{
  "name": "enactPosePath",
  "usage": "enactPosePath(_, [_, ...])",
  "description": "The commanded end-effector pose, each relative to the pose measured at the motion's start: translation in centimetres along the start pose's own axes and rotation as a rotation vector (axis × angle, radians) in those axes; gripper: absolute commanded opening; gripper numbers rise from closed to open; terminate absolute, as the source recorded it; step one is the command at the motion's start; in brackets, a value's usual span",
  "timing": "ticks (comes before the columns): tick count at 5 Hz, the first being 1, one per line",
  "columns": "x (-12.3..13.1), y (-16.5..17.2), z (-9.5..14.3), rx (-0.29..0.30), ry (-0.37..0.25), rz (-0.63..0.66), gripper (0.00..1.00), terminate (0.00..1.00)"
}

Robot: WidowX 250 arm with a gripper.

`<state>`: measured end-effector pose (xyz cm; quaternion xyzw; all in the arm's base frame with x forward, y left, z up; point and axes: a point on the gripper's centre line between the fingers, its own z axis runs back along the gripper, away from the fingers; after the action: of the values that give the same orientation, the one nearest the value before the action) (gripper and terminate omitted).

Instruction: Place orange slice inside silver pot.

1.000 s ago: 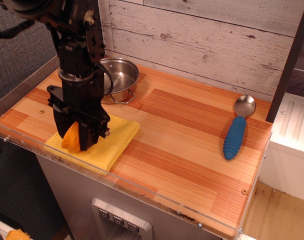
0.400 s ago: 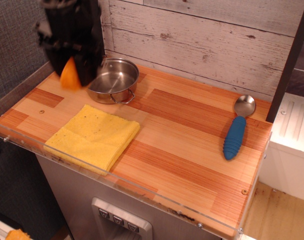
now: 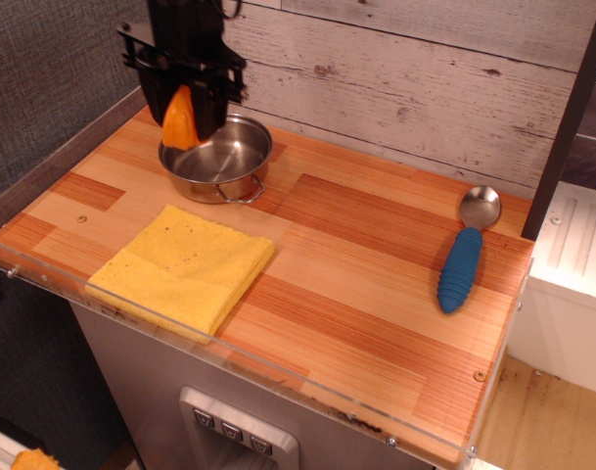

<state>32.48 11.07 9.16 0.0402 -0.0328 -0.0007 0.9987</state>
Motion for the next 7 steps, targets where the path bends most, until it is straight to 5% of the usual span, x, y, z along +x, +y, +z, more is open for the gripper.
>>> enactPosePath(1, [1.5,1.1,-2.1,0.021,0.025,0.014,0.0,0.0])
enactPosePath(2, [2.1,0.9,-3.7,0.021,0.028,0.022,0.0,0.0])
enactPosePath(3, [2.1,0.9,-3.9,0.013,0.03,0.032,1.0,0.0])
enactPosePath(5, [1.8,0.8,-1.9,0.012,-0.026,0.033,1.0,0.0])
enactPosePath(6, [0.3,0.7,2.8,-0.008,-0.12,0.034,1.0,0.0])
enactPosePath(7, [-2.0,0.4,4.6,-0.015,-0.128,0.034,1.0,0.0])
